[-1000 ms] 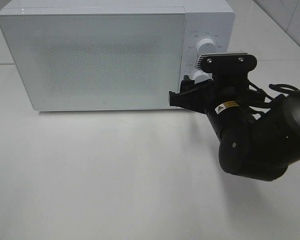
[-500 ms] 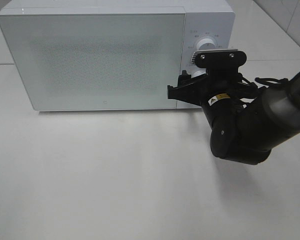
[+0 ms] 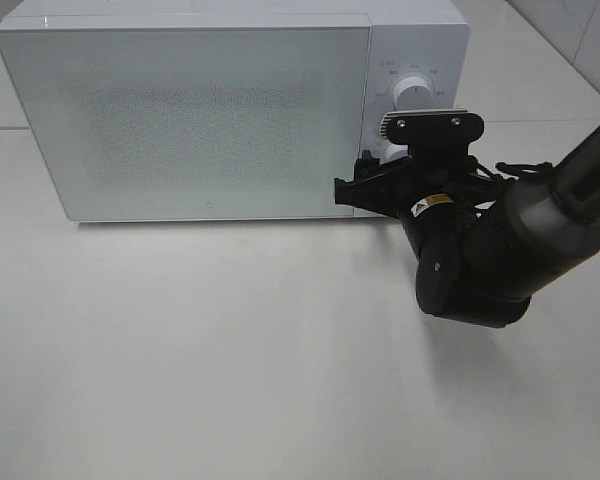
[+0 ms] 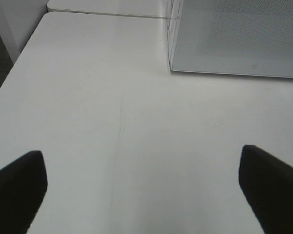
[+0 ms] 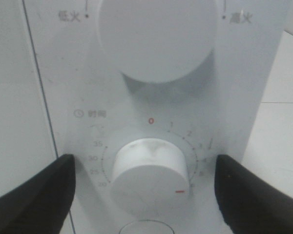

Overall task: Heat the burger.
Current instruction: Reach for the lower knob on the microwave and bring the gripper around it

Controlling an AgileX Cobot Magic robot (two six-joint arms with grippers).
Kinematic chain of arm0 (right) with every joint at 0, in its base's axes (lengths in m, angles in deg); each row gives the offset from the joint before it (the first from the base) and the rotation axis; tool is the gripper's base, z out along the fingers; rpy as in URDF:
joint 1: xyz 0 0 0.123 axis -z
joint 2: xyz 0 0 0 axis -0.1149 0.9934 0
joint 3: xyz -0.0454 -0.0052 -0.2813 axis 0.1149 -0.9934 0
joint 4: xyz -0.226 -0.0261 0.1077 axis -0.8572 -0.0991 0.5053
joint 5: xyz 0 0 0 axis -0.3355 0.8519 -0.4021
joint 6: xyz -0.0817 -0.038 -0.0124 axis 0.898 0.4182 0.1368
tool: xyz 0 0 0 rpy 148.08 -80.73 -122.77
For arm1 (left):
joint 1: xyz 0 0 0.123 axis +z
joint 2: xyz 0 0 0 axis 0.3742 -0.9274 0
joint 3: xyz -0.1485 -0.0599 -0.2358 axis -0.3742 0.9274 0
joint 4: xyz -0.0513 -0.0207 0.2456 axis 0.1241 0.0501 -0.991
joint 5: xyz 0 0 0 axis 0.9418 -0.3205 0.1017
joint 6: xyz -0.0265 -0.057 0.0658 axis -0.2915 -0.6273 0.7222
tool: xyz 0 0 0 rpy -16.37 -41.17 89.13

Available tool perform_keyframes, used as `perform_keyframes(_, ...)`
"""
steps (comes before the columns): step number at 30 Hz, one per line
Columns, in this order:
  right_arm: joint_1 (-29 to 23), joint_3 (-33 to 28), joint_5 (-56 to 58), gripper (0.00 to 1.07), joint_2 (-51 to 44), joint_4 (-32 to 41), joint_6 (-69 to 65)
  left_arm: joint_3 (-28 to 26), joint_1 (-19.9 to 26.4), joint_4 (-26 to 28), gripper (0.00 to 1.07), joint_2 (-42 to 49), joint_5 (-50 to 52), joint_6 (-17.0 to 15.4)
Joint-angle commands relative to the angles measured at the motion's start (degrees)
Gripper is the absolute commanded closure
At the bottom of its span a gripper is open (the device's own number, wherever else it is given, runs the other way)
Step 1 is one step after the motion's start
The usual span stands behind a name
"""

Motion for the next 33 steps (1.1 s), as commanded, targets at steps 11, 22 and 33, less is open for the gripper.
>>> perform_keyframes(11, 1.49, 1.72, -1.43, 0.39, 0.06, -3.21, -0.34, 0.11, 0.23, 0.52, 0.05, 0.92, 0.74, -0.06)
perform_keyframes(22, 1.38, 1.72, -4.47, 0.51, -1.95, -3.21, 0.11, 0.11, 0.23, 0.52, 0.05, 0.92, 0.74, -0.06)
perform_keyframes(33, 1.38, 1.72, -4.01, 0.74, -2.35, -3.21, 0.06, 0.11, 0.23, 0.52, 0.05, 0.92, 0.74, -0.06)
